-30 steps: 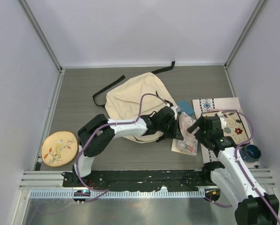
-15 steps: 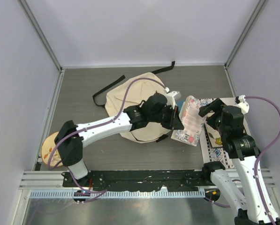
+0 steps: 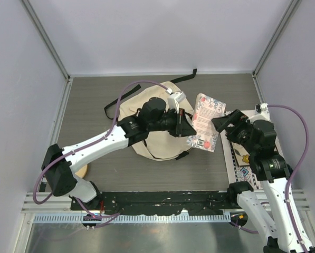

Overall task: Pack the student bag
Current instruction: Pick up the book from the center of the board.

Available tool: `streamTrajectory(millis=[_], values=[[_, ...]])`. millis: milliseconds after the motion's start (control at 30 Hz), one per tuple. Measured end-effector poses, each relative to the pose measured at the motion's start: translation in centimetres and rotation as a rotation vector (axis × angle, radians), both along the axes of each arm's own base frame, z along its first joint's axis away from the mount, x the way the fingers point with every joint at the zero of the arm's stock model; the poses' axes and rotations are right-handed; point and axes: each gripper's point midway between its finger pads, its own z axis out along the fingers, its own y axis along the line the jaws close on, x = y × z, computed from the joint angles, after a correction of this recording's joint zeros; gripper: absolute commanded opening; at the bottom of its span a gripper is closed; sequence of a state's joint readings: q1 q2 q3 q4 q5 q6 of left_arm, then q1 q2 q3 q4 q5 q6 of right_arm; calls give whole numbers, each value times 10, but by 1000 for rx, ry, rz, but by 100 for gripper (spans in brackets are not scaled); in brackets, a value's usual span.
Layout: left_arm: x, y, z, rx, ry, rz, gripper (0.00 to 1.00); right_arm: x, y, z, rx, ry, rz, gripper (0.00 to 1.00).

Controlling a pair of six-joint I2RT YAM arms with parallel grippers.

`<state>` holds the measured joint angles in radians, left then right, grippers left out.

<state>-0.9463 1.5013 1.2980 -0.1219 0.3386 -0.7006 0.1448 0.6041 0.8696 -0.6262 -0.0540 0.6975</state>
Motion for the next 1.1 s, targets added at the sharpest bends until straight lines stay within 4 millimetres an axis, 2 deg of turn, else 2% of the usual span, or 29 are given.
streamTrajectory(millis=[133, 233, 400, 567, 1100], values=[[-12, 5, 3, -27, -2, -47, 0, 6, 23, -14, 55, 0, 112, 91], [-17, 9, 7, -47, -8, -65, 0, 12, 32, -15, 74, -18, 157, 91], [-19, 19, 16, -93, -19, -85, 0, 16, 45, -6, 108, -75, 229, 90], [-20, 20, 22, -151, -8, -112, 0, 18, 63, 8, 174, -156, 327, 90], [-22, 24, 43, -318, 23, -178, 0, 20, 77, 14, 276, -207, 397, 90]])
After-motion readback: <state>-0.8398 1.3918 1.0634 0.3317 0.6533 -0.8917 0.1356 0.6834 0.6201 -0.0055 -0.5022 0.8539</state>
